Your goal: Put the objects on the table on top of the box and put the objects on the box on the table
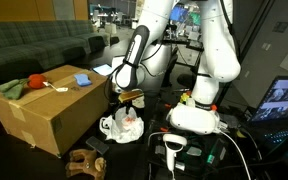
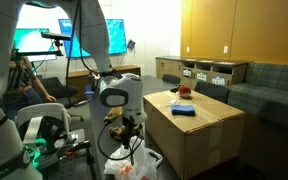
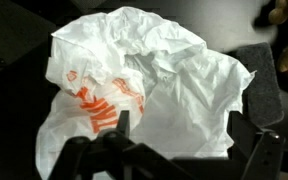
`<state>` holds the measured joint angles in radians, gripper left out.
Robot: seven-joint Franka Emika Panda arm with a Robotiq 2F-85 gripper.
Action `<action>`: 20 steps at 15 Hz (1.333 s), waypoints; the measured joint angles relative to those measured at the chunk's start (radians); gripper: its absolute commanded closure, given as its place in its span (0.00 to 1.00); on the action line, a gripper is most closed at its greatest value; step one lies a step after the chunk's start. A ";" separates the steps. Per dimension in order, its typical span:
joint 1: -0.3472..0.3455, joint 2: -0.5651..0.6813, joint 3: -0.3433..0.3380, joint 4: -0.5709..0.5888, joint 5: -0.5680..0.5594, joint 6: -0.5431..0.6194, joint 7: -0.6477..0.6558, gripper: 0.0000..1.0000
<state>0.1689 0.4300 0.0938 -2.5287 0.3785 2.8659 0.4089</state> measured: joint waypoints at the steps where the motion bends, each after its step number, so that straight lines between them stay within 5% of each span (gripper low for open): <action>1: 0.021 0.002 -0.021 -0.008 0.000 0.002 0.048 0.00; 10: 0.092 0.038 -0.090 -0.047 0.001 0.003 0.367 0.00; 20: 0.086 0.002 -0.070 -0.097 0.002 -0.119 0.510 0.00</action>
<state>0.2551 0.4316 0.0238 -2.6261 0.3801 2.7474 0.9191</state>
